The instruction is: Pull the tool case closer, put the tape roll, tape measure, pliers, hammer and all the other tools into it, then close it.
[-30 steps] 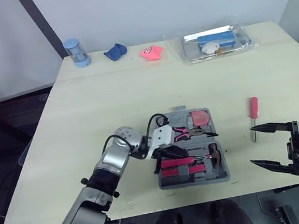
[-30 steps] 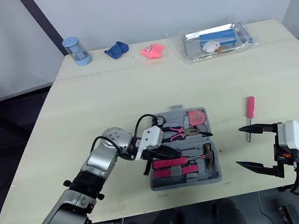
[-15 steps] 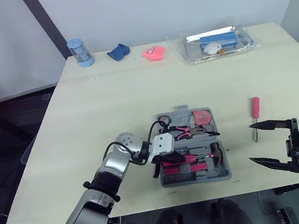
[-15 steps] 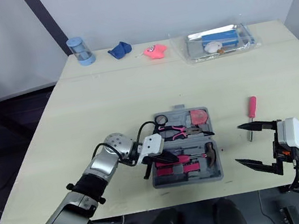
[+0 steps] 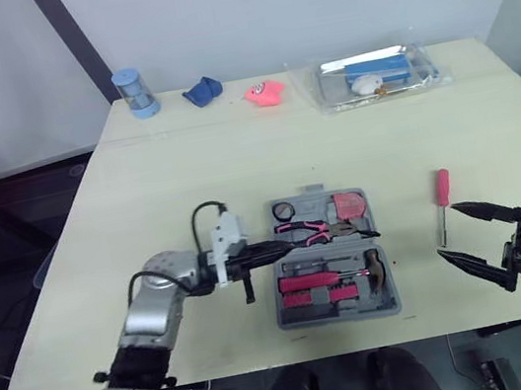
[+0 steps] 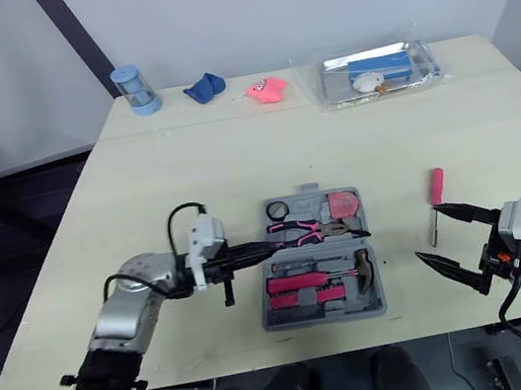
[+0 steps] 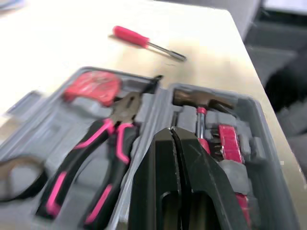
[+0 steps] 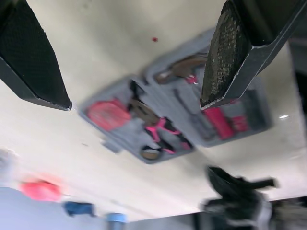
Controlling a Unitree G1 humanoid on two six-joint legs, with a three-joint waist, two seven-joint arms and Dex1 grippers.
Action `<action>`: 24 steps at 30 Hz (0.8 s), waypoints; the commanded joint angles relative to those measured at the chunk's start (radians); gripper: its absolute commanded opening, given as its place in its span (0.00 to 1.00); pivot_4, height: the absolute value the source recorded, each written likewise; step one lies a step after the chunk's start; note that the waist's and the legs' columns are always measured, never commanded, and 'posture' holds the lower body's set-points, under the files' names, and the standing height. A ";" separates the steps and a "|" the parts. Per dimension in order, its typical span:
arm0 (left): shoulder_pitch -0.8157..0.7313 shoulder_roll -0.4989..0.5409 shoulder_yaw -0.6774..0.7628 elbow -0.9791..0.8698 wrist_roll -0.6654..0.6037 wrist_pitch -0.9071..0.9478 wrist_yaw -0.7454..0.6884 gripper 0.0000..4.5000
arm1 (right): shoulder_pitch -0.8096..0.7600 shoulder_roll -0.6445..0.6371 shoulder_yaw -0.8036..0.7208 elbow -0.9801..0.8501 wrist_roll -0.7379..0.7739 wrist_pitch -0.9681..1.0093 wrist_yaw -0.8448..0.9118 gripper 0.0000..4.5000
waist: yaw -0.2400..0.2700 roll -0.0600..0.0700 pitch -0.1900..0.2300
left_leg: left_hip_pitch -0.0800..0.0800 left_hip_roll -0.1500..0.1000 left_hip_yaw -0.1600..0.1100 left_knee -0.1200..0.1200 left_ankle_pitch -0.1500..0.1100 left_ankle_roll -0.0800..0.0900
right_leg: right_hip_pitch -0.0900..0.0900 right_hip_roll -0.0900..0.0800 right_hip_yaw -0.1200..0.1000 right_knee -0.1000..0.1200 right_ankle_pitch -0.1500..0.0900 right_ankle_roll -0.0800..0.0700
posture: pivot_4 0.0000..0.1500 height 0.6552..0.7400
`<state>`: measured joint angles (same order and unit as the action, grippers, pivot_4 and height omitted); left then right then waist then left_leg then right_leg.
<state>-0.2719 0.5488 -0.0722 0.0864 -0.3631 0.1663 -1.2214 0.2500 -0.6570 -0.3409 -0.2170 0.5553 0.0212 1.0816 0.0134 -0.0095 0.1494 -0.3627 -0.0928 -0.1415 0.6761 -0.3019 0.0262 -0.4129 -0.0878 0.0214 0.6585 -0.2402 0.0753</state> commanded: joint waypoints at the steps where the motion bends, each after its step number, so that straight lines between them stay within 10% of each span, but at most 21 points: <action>1: 0.114 0.075 0.240 -0.012 -0.091 0.041 0.095 0.10 | 0.035 0.046 -0.092 0.089 -0.043 -0.049 -0.106 1.00 | 0.000 0.000 0.000 | 0.000 0.000 0.000 -0.001 0.000 0.000 | 0.000 0.000 0.000 0.000 0.000 0.000 | 1.00 1.00; 3: 0.182 0.097 0.317 0.003 -0.097 0.030 0.128 0.16 | 0.054 0.061 -0.122 0.138 -0.054 -0.068 -0.128 1.00 | -0.002 0.001 0.000 | 0.000 0.000 0.000 -0.001 0.000 0.000 | 0.000 0.000 0.000 0.000 0.000 0.000 | 1.00 1.00; 12: 0.456 0.106 0.560 0.028 -0.117 -0.030 0.220 0.98 | 0.120 0.095 -0.244 0.348 -0.049 -0.108 -0.194 1.00 | 0.002 0.002 0.000 | 0.002 0.000 0.003 -0.006 -0.001 0.002 | 0.000 -0.002 0.003 -0.002 0.000 0.000 | 1.00 1.00; 24: 0.568 0.083 0.592 0.050 -0.121 -0.083 0.227 1.00 | 0.147 0.108 -0.263 0.298 -0.041 -0.057 -0.274 1.00 | 0.001 0.005 -0.002 | 0.003 0.001 0.003 -0.007 -0.003 0.004 | 0.000 -0.003 0.004 -0.002 0.000 0.000 | 1.00 1.00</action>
<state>0.2959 0.6259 0.5016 0.1487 -0.4725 0.1005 -0.9956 0.3946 -0.5431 -0.5850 0.1315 0.4983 -0.0458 0.8252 0.0139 -0.0047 0.1475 -0.3599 -0.0919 -0.1384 0.6695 -0.3045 0.0301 -0.4131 -0.0903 0.0252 0.6561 -0.2404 0.0749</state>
